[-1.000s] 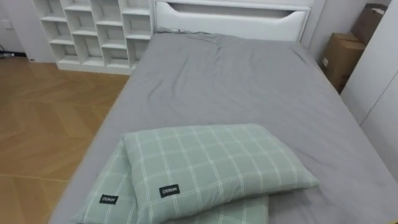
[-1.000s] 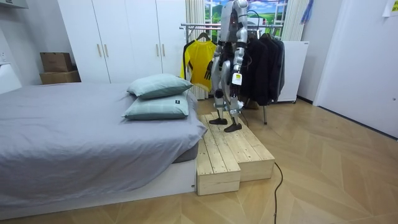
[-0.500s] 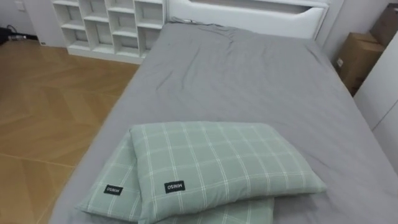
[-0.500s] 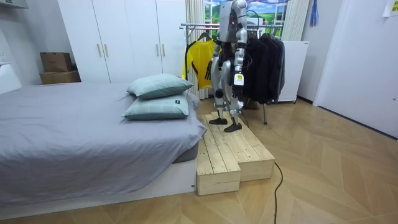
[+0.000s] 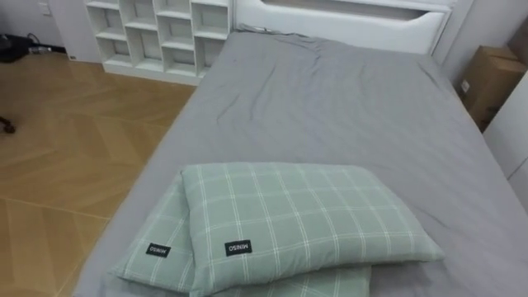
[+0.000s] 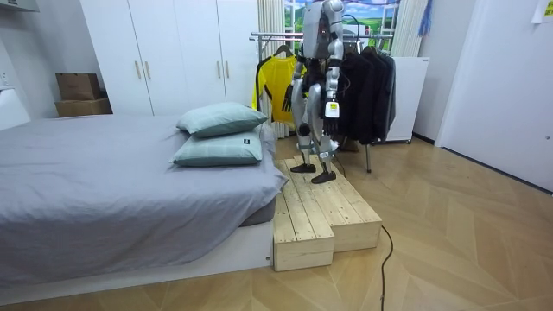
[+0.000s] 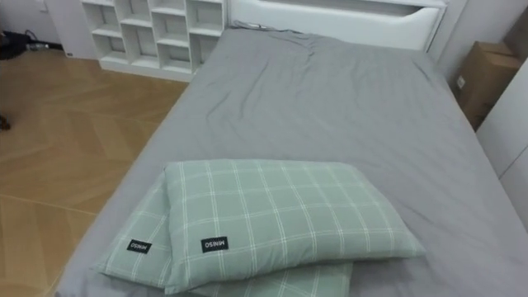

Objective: Hang clothes

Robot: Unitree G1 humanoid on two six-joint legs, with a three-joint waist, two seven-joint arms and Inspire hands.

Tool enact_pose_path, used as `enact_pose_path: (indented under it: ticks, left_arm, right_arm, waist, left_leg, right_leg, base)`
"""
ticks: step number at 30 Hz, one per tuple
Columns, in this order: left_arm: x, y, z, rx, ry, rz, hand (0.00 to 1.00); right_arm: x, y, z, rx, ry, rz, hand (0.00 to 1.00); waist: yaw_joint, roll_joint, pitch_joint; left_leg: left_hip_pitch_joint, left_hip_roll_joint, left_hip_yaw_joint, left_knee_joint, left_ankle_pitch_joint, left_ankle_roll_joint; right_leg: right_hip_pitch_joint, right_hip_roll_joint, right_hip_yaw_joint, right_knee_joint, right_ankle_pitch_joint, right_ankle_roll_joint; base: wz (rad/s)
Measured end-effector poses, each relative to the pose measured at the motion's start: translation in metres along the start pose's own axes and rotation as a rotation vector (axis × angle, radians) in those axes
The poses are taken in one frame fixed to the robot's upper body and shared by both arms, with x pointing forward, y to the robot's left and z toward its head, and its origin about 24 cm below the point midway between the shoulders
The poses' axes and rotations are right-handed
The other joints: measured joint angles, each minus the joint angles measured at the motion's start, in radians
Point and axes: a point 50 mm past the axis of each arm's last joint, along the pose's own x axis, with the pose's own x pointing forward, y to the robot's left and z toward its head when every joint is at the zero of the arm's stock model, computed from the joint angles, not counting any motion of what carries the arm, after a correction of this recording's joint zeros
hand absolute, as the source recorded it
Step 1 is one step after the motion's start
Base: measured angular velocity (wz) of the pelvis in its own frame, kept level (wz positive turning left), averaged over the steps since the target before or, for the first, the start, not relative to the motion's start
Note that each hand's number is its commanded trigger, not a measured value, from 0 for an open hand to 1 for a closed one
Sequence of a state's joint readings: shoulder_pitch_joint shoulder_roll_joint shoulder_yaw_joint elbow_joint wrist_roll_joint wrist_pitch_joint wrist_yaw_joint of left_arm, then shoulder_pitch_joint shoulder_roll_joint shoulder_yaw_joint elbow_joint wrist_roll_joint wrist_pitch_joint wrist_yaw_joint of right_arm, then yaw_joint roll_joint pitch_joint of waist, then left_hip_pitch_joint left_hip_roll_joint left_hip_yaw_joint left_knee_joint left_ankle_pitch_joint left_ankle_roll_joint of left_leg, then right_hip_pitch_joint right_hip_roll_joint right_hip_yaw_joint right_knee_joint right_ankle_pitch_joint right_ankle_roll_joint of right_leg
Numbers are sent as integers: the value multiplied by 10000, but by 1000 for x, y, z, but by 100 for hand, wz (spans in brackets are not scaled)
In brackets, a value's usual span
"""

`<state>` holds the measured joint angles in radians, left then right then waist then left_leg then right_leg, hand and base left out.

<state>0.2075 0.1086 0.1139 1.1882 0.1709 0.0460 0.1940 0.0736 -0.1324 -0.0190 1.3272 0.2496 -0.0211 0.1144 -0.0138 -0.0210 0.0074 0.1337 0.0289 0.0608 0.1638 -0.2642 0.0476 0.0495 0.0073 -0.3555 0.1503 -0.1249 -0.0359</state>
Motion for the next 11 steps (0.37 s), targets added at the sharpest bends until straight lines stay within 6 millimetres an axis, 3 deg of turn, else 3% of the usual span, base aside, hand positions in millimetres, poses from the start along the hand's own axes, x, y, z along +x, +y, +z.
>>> enact_pose_path:
  ticks: [11]
  left_arm:
    - [1, -2, 8, 164, -218, -64, 0]
  right_arm:
    - [0, 0, 0, -119, -5, 41, 0]
  waist:
    - [-45, 63, 1]
  left_leg:
    - [-5, -20, -90, 2, 0, 0]
  right_leg:
    - [10, 95, 297, 9, 1, 1]
  base:
    - [2]
